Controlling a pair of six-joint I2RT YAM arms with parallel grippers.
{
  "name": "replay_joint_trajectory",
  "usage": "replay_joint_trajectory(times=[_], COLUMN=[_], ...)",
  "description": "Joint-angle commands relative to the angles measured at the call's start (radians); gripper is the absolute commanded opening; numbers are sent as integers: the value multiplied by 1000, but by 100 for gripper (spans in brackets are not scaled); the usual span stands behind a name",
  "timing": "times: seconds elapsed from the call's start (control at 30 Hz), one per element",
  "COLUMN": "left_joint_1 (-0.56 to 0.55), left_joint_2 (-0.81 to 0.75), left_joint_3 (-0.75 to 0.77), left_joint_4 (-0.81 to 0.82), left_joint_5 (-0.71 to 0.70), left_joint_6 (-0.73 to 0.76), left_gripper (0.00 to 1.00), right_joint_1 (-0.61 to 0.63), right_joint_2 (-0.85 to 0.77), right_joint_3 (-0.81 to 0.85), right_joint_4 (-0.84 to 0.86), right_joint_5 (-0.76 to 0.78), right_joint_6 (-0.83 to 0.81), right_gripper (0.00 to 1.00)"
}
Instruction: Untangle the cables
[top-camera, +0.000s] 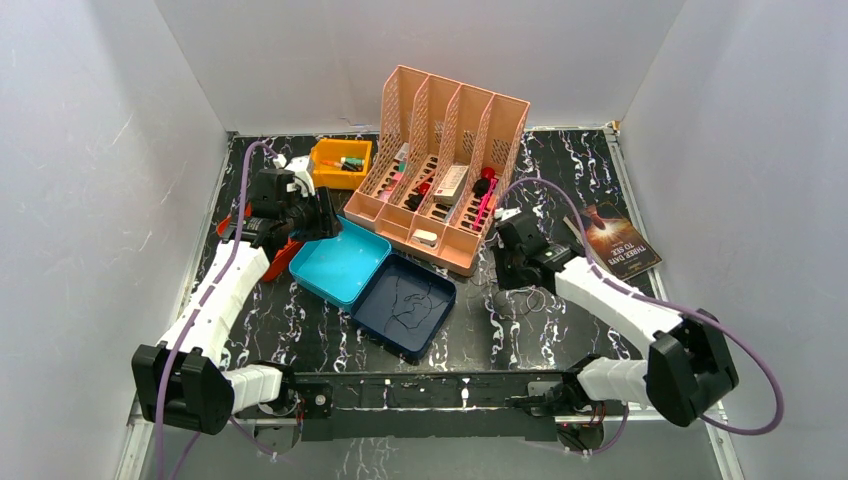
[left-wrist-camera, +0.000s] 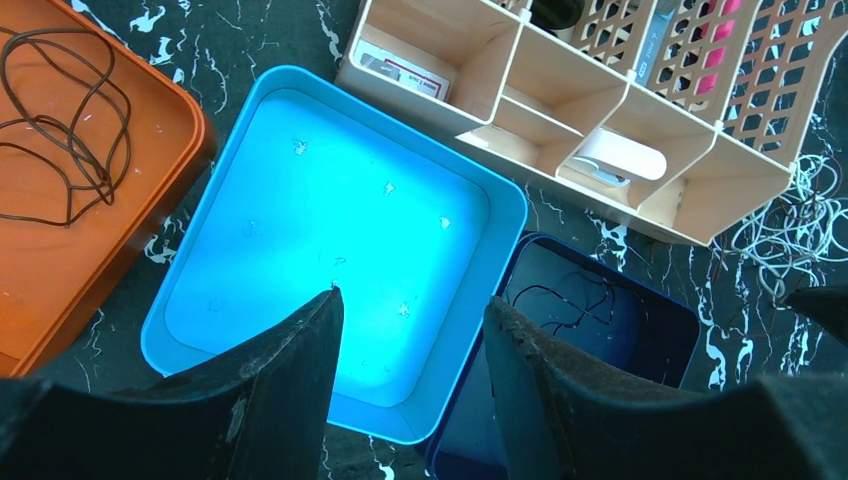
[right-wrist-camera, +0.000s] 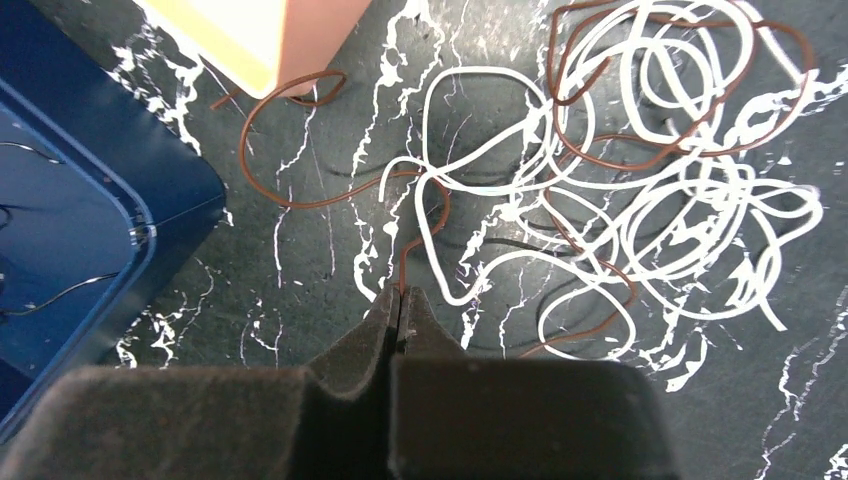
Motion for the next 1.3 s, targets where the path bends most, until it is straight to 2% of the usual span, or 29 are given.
replay_joint_trajectory(times=[0.0, 0.1, 0.27, 0.47, 0.6, 0.77, 0.97, 1.1, 1.27], left_joint_1=[-3, -40, -165, -259, -322, -407, -551, -631, -727], left_joint_2=[-23, -26, -37, -5, -3, 8, 59, 101, 143], left_joint_3=[41, 67, 96, 130, 148, 155, 168, 185, 189], left_joint_4=[7, 9, 30, 66, 120, 242, 433, 516, 581], left_joint_5=[65, 72, 27, 38, 62, 114, 165, 163, 57], left_joint_6=[17, 33, 36, 26, 18, 2, 1, 48, 121], left_gripper=[53, 54, 64, 66, 68, 71, 87, 93, 94], right_joint_1=[-2, -2, -2, -2, -2, -2, -2, -2, -2], right_joint_2=[-105, -150, -180, -216, -283, -384, -439, -454, -484], right_joint_3=[59, 100, 203, 289, 325, 343, 370, 383, 389], right_joint_4=[6, -30, -124, -200, -182, -82, -50, -61, -70], right_joint_5=[60, 95, 129, 147, 134, 89, 119, 120, 139], right_joint_6=[13, 11, -8, -14, 6, 37, 67, 81, 139], right_gripper=[0, 0, 0, 0, 0, 0, 0, 0, 0])
